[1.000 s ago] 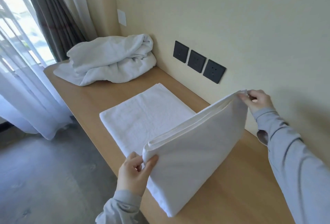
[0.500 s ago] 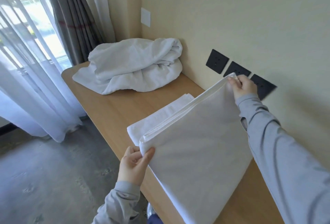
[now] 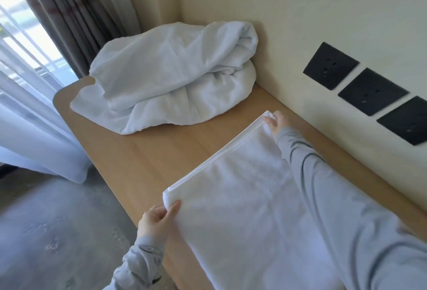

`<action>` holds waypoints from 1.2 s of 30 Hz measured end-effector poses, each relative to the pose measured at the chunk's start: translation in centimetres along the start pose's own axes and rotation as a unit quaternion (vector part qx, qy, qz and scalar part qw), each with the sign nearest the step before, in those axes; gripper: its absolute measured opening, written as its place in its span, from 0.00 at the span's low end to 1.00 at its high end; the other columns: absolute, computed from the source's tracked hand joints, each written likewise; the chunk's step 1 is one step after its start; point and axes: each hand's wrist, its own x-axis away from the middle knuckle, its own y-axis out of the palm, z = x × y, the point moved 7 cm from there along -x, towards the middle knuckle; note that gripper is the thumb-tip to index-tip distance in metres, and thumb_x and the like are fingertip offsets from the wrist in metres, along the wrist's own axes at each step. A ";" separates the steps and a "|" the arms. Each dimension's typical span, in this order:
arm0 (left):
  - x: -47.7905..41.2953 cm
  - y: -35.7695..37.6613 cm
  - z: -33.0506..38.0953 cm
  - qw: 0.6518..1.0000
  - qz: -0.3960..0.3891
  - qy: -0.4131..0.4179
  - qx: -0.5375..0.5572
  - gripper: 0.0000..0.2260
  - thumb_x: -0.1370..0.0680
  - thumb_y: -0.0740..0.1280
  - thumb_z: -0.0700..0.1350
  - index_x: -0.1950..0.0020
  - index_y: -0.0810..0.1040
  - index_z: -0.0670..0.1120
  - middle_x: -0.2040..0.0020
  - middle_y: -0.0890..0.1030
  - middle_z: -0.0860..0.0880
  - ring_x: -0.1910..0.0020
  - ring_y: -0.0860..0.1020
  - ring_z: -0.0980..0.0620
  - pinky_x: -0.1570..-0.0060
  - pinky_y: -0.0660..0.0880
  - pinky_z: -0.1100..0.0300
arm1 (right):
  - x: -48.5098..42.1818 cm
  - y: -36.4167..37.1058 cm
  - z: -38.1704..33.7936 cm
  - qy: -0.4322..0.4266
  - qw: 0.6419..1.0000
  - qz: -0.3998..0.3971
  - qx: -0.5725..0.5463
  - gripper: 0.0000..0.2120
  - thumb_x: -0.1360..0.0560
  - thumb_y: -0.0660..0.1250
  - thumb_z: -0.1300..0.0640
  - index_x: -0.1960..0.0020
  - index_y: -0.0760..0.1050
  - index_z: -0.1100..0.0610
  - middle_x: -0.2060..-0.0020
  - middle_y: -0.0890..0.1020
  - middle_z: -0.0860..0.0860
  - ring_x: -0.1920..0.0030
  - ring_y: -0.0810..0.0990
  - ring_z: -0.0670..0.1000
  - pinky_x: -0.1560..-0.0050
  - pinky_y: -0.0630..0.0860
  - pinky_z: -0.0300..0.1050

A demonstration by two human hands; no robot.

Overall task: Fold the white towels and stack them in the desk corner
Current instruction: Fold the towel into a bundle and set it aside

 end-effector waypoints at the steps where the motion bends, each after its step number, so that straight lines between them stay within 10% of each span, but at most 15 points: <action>1: -0.3 0.0 0.0 1.000 0.002 -0.002 -0.028 0.22 0.35 0.69 0.62 0.73 0.71 0.43 0.69 0.70 0.49 0.67 0.69 0.48 0.64 0.65 0.57 | -0.6 1.1 0.4 0.011 1.000 -0.020 0.011 0.13 0.20 0.57 0.49 0.55 0.63 0.59 0.59 0.69 0.55 0.60 0.68 0.53 0.58 0.62 0.44; 7: -1.0 -1.5 3.5 0.973 0.112 0.144 -0.143 0.27 0.35 0.77 0.47 0.40 0.71 0.51 0.50 0.71 0.52 0.57 0.75 0.51 0.52 0.72 0.55 | -0.5 2.2 0.3 -0.053 0.991 0.043 0.119 0.15 0.22 0.62 0.54 0.41 0.70 0.63 0.48 0.75 0.60 0.47 0.73 0.60 0.48 0.71 0.54; 14: -1.9 4.4 8.9 0.880 0.042 0.332 -0.336 0.22 0.30 0.58 0.61 0.52 0.80 0.46 0.57 0.77 0.49 0.59 0.77 0.43 0.58 0.70 0.52 | 4.6 3.1 -3.2 -0.360 0.890 0.071 0.272 0.12 0.35 0.68 0.71 0.54 0.79 0.61 0.55 0.82 0.51 0.51 0.80 0.56 0.52 0.60 0.46; 21: -3.2 3.7 8.0 0.888 0.030 0.357 -0.287 0.29 0.26 0.56 0.66 0.60 0.77 0.40 0.64 0.75 0.45 0.67 0.73 0.42 0.60 0.69 0.57 | 1.3 3.1 -2.2 -0.237 0.905 -0.072 0.347 0.14 0.26 0.65 0.47 0.46 0.75 0.55 0.44 0.75 0.48 0.39 0.69 0.52 0.42 0.61 0.49; 25: -3.6 3.4 8.0 0.898 -0.001 0.360 -0.253 0.34 0.26 0.50 0.69 0.66 0.72 0.39 0.68 0.73 0.44 0.69 0.71 0.43 0.64 0.70 0.56 | -1.2 2.4 -3.4 -0.164 0.917 -0.145 0.335 0.13 0.28 0.66 0.44 0.62 0.65 0.48 0.53 0.72 0.50 0.51 0.66 0.53 0.53 0.62 0.45; 36: -3.6 3.5 7.7 0.876 -0.015 0.369 -0.312 0.18 0.24 0.55 0.49 0.61 0.76 0.37 0.64 0.76 0.43 0.65 0.75 0.40 0.64 0.71 0.50 | -0.6 3.3 -4.3 -0.117 0.894 -0.026 0.432 0.21 0.25 0.62 0.41 0.43 0.68 0.57 0.46 0.76 0.53 0.43 0.70 0.54 0.38 0.61 0.52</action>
